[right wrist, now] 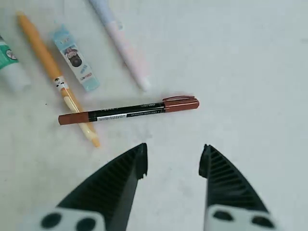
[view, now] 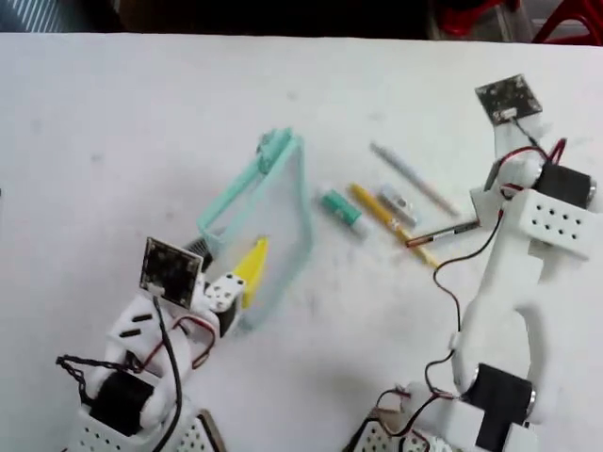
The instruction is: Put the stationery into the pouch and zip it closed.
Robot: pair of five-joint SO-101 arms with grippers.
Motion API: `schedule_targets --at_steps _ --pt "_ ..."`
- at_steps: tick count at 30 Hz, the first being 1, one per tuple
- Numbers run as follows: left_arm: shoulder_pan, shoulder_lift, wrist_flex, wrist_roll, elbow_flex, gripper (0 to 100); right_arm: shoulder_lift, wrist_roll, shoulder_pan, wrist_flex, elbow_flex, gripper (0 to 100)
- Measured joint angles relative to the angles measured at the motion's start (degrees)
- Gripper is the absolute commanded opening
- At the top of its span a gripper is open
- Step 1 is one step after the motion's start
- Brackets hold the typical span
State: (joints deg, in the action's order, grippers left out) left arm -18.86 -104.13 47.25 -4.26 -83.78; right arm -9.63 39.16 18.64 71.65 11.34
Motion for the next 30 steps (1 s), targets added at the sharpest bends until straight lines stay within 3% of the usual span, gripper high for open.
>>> schedule_targets --at_steps 6,19,23,27,30 --pt "-0.2 0.0 0.0 0.0 0.0 17 10.9 -14.5 1.2 -7.0 1.1 17.8" --pt "-0.8 0.0 0.0 0.2 0.0 18 38.9 -51.0 3.0 -2.4 -21.5 17.6" --pt "-1.1 0.0 0.0 0.2 0.0 18 43.2 -56.1 3.0 -2.6 -25.3 15.9" --pt "-1.1 0.0 0.0 0.2 0.0 18 45.5 -57.1 3.6 -2.1 -27.1 7.2" --pt "-1.1 0.0 0.0 0.2 0.0 18 46.7 -57.1 4.4 -2.0 -28.6 6.3"
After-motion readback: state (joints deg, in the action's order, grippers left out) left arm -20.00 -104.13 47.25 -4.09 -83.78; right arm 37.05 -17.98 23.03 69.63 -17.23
